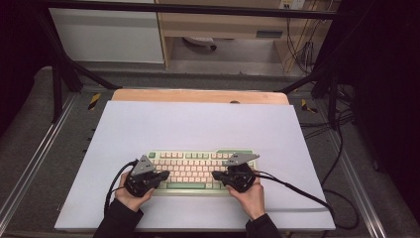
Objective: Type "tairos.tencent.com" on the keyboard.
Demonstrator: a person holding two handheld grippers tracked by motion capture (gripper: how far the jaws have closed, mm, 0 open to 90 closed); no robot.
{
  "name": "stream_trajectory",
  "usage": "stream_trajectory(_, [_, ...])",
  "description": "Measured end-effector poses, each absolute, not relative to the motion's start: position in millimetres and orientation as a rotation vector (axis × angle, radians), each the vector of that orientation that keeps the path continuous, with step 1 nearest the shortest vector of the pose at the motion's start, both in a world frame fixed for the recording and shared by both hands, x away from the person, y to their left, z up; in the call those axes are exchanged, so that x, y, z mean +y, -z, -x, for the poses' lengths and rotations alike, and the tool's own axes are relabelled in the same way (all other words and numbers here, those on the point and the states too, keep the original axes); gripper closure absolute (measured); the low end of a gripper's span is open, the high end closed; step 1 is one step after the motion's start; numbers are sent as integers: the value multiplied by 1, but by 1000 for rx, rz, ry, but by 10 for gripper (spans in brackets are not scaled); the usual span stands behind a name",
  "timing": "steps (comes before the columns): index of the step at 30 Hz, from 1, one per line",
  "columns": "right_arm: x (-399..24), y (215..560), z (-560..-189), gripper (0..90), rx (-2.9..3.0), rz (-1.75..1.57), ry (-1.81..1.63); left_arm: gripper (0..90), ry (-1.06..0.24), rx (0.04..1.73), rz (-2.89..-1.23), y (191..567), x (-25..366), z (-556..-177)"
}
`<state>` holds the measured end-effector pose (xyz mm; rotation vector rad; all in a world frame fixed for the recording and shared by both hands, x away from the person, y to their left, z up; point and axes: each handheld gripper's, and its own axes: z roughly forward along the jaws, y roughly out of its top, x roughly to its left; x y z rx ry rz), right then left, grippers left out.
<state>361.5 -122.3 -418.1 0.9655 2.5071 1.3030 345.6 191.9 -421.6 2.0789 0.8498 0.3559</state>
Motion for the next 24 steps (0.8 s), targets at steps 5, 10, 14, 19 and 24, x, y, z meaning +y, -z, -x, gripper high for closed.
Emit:
stream_trajectory(5, [-122, 418, -362, 900, 2509, -964, -1302, 900, -353, 840, -2083, 421, 187, -345])
stream_trajectory(10, [-122, 418, -362, 900, 2506, -962, -1306, 900, -348, 838, -2084, 422, 184, -345])
stream_trajectory(14, [-123, 417, -362, 900, 2507, -962, -1305, 900, -345, 830, -2093, 423, 180, -345])
stream_trajectory(19, [-123, 417, -362, 900, 2506, -962, -1306, 900, -339, 827, -2107, 426, 176, -346])
stream_trajectory(24, [-123, 417, -361, 900, 2504, -964, -1309, 900, -337, 826, -2119, 429, 175, -346])
